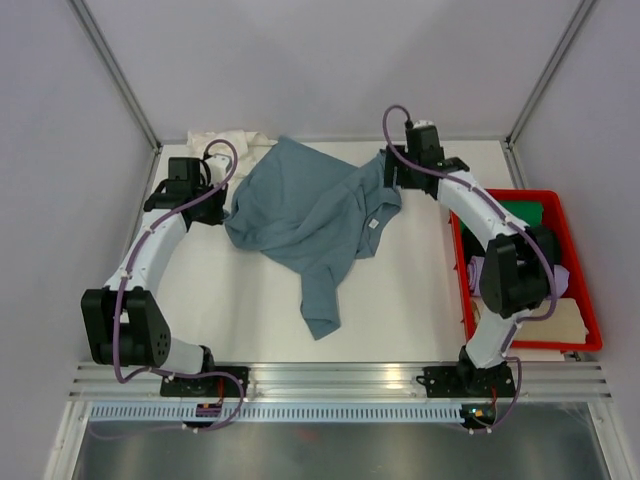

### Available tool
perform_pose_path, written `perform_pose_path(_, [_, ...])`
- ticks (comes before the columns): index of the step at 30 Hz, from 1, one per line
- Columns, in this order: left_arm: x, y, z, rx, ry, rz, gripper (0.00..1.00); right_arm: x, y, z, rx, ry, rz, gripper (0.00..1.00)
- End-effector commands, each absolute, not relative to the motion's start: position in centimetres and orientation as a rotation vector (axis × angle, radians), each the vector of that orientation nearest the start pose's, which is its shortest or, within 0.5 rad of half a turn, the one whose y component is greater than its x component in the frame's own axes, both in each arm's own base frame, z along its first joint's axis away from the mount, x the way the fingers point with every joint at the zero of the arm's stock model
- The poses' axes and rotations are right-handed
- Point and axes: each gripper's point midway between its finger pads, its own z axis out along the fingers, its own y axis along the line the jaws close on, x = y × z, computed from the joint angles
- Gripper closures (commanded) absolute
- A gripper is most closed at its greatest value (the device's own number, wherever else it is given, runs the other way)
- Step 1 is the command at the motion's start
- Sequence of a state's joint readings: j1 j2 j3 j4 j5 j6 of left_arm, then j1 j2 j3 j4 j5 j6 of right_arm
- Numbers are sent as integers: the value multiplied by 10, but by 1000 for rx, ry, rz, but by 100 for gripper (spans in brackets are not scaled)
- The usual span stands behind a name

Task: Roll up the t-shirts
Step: Flatten the tshirt

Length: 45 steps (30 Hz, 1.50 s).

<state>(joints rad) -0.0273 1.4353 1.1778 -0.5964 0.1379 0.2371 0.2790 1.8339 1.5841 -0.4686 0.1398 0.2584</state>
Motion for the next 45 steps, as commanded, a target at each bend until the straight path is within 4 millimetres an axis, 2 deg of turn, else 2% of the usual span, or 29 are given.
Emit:
perform_pose_path(1, [374, -33, 154, 365, 2373, -143, 98, 430, 145, 162, -24, 2287, 181, 17])
perform_pose_path(2, [374, -34, 152, 369, 2376, -148, 98, 417, 152, 149, -48, 2316, 189, 17])
perform_pose_path(3, [375, -34, 152, 366, 2374, -145, 98, 394, 166, 123, -101, 2377, 200, 18])
perform_pose_path(4, [375, -34, 153, 367, 2370, -143, 98, 386, 175, 114, -119, 2392, 228, 19])
perform_pose_path(5, [375, -33, 154, 367, 2363, -140, 98, 370, 182, 94, -138, 2436, 245, 20])
perform_pose_path(8, [375, -32, 158, 368, 2350, -131, 98, 362, 190, 73, -104, 2465, 315, 26])
perform_pose_path(9, [375, -31, 158, 367, 2350, -121, 98, 354, 189, 61, -97, 2491, 322, 35])
perform_pose_path(11, [375, -29, 159, 372, 2347, -105, 98, 349, 200, 52, -89, 2501, 408, 40])
perform_pose_path(14, [377, -24, 160, 366, 2343, -71, 98, 338, 205, 30, -83, 2543, 417, 36])
perform_pose_path(22, [376, -20, 170, 358, 2316, -39, 98, 346, 225, 10, -31, 2526, 539, 37])
perform_pose_path(25, [374, -18, 174, 359, 2307, -22, 98, 347, 222, 4, -5, 2534, 520, 65])
perform_pose_path(26, [374, -17, 173, 357, 2308, -16, 98, 348, 219, 5, 17, 2534, 529, 88])
perform_pose_path(27, [373, -16, 177, 351, 2299, -9, 98, 351, 217, 20, 28, 2497, 545, 100])
perform_pose_path(29, [370, -17, 182, 352, 2287, -13, 98, 350, 198, 36, 64, 2457, 497, 100])
perform_pose_path(30, [368, -18, 185, 361, 2276, -15, 98, 348, 184, 60, 57, 2414, 450, 100])
perform_pose_path(32, [361, -19, 193, 375, 2256, -18, 98, 343, 165, 82, 61, 2394, 416, 100])
perform_pose_path(34, [352, -20, 198, 386, 2256, -29, 98, 332, 138, 110, 63, 2360, 312, 100])
perform_pose_path(35, [349, -23, 198, 397, 2260, -48, 98, 329, 130, 121, 71, 2344, 287, 100])
perform_pose_path(36, [345, -25, 199, 409, 2262, -65, 98, 322, 122, 141, 80, 2302, 276, 100])
perform_pose_path(39, [332, -36, 202, 470, 2260, -136, 98, 317, 101, 171, 107, 2237, 246, 100])
perform_pose_path(41, [327, -40, 204, 484, 2262, -158, 98, 321, 85, 186, 126, 2212, 207, 100])
perform_pose_path(43, [328, -40, 206, 479, 2257, -162, 98, 324, 74, 186, 133, 2217, 164, 100])
perform_pose_path(44, [329, -40, 206, 473, 2262, -168, 98, 332, 66, 193, 139, 2204, 145, 100])
perform_pose_path(45, [332, -41, 207, 459, 2263, -173, 98, 340, 62, 189, 138, 2226, 138, 100])
